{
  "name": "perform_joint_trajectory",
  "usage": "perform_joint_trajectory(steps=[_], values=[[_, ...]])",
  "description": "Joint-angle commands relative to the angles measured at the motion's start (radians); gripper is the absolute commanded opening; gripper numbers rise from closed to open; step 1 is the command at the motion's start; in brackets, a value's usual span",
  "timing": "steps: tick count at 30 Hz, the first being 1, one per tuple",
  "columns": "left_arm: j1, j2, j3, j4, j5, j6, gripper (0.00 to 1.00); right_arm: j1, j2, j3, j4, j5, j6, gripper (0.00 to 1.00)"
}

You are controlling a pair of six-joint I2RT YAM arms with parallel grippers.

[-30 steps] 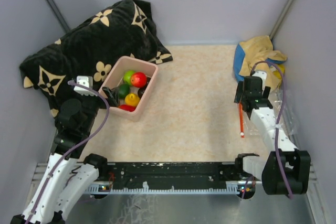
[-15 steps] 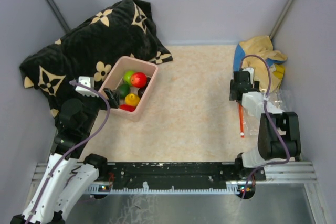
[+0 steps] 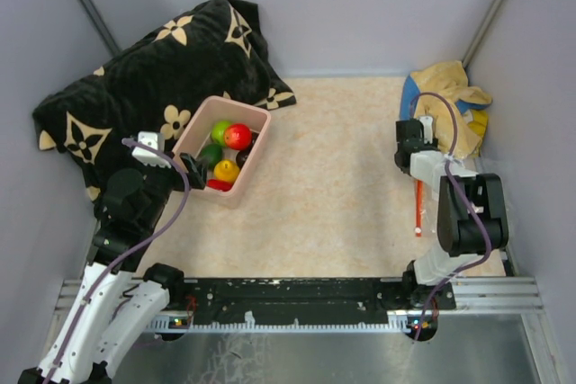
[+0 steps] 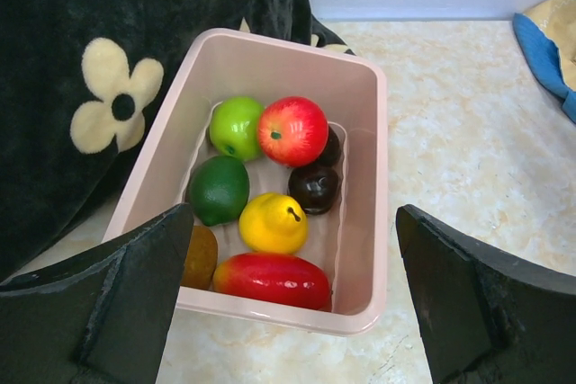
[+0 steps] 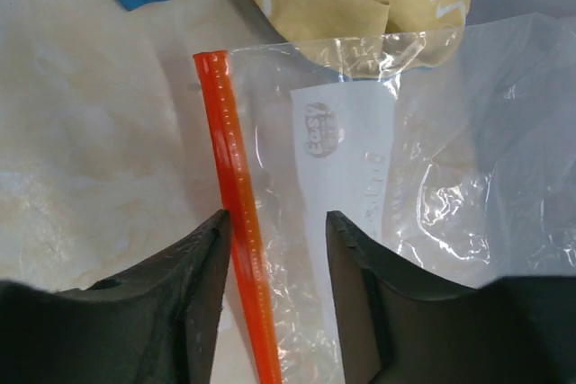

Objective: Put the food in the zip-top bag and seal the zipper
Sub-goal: Pick up the zipper food storage bag at the corner of the board.

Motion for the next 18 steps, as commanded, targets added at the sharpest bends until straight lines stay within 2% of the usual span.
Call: perform_joint_trajectory(steps=[1, 3, 10, 18], values=[[-0.003, 0.000, 0.014, 0.001, 0.020, -0.008, 1.00, 0.004, 0.004, 0.049, 0.033, 0.079, -0.013, 0.40], [-0.003, 0.004, 0.015, 0.004, 0.022, -0.008, 1.00, 0.004, 0.005, 0.045, 0.041, 0.095, -0.024, 0.33], [-0.003, 0.010, 0.016, 0.007, 0.038, -0.018, 1.00, 0.003, 0.031, 0.042, 0.051, 0.133, -0.042, 0.26], [-0.003, 0.008, 0.021, 0.004, 0.053, -0.021, 1.00, 0.004, 0.109, 0.042, 0.068, 0.148, -0.050, 0.25]])
